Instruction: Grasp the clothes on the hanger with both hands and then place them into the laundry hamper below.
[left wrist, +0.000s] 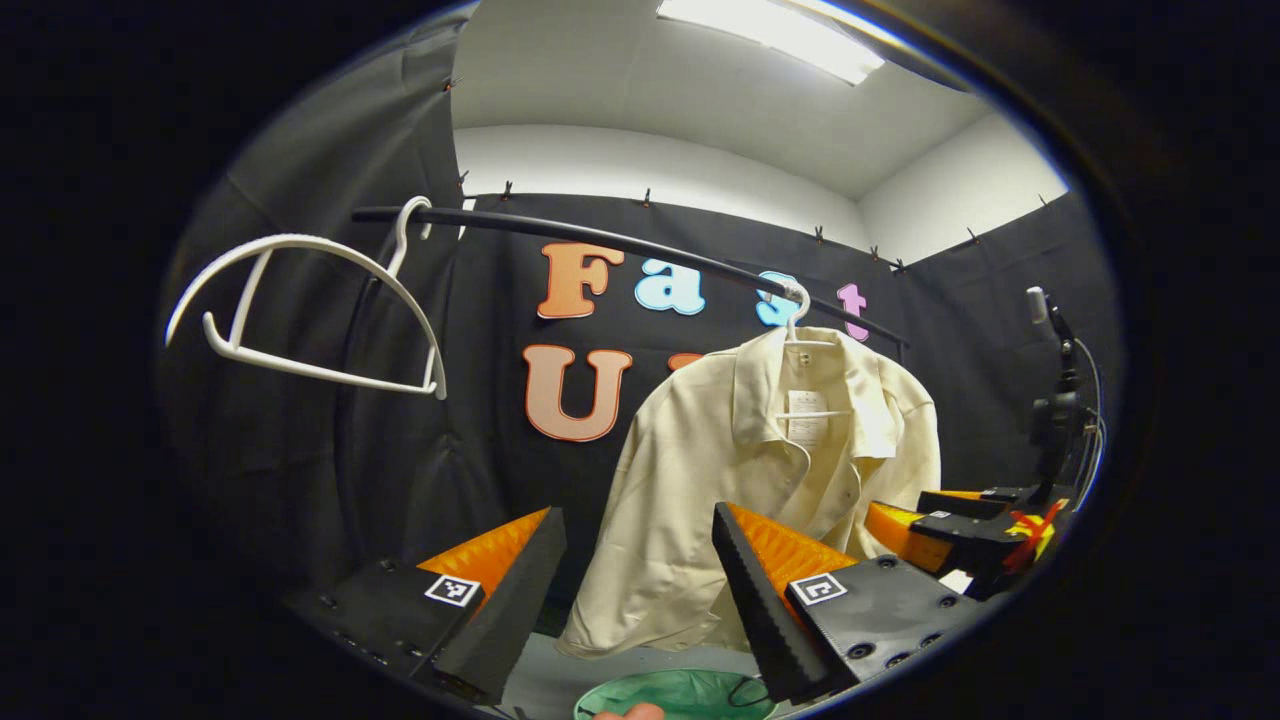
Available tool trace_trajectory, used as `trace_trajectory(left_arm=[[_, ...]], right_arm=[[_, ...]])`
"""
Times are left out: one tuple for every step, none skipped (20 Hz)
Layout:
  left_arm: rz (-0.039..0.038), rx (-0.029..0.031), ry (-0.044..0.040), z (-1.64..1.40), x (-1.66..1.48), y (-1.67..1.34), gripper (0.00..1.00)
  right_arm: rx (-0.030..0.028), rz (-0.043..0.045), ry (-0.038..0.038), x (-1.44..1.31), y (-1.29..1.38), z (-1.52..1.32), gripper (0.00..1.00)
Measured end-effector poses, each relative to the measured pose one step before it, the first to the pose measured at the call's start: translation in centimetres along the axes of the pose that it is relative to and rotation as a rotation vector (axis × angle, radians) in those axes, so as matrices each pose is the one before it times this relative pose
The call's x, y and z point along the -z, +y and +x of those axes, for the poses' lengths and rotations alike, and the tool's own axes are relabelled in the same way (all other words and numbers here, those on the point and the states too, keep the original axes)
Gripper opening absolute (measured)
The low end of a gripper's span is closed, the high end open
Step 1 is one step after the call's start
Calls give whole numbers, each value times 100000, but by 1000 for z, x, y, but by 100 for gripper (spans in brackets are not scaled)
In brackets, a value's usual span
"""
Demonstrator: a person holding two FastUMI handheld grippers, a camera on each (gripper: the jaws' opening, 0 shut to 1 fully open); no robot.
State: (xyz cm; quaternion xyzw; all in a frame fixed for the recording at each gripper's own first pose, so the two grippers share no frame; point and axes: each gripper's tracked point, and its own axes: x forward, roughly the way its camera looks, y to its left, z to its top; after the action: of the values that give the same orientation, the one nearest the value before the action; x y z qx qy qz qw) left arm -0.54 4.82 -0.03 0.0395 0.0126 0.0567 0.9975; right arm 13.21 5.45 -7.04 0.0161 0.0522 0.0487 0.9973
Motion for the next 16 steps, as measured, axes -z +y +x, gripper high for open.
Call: trace_trajectory(left_arm=[[-136, -831, -518, -126, -65, 475, 100], [-99, -740, -178, -67, -7, 548, 100], [-267, -549, 126, -79, 116, 564, 100], [-157, -356, 31, -93, -47, 525, 96], [66, -655, -263, 75, -8, 532, 96], [321, -562, -289, 55, -76, 450, 100], [138, -550, -333, 80, -49, 328, 100], [34, -404, -324, 123, -57, 307, 100], [-409, 171, -387, 114, 107, -45, 96], [-785, 710, -175, 222, 196, -163, 96], [-961, 1478, 353, 393, 376, -388, 96], [-1047, 2656, 832, 279, 566, -918, 97], [-836, 3083, 876, 628, 626, -1027, 96], [-637, 3385, 872, 922, 631, -1086, 97], [-427, 3813, 539, 961, 492, -1391, 100], [-188, 4486, 220, 882, 447, -1674, 97]], right_arm=[[191, 236, 408, 586, 662, 1493, 94], [999, -603, 280, 686, 463, 1497, 94], [2432, -751, 240, 461, -119, 1478, 94], [3171, -239, -468, 367, -316, 1575, 94], [4149, -135, 113, 287, -846, 1582, 94], [4971, 53, 510, 289, -1227, 1305, 94], [5277, -173, 399, 119, -1514, 1262, 94], [4100, -423, -370, -113, -1158, 973, 94], [338, -28, -934, -262, -597, 669, 94], [158, -473, -58, -151, -700, 394, 92], [-1198, -652, -356, -437, -707, -66, 72], [-1040, -1296, -489, -396, -699, -217, 54], [2, -1633, 478, -314, -778, -662, 20], [-2281, -1009, -349, -567, -176, -686, 12], [-2699, -421, -368, -673, 73, -967, 8], [-2624, -141, -663, -707, 134, -1048, 7]])
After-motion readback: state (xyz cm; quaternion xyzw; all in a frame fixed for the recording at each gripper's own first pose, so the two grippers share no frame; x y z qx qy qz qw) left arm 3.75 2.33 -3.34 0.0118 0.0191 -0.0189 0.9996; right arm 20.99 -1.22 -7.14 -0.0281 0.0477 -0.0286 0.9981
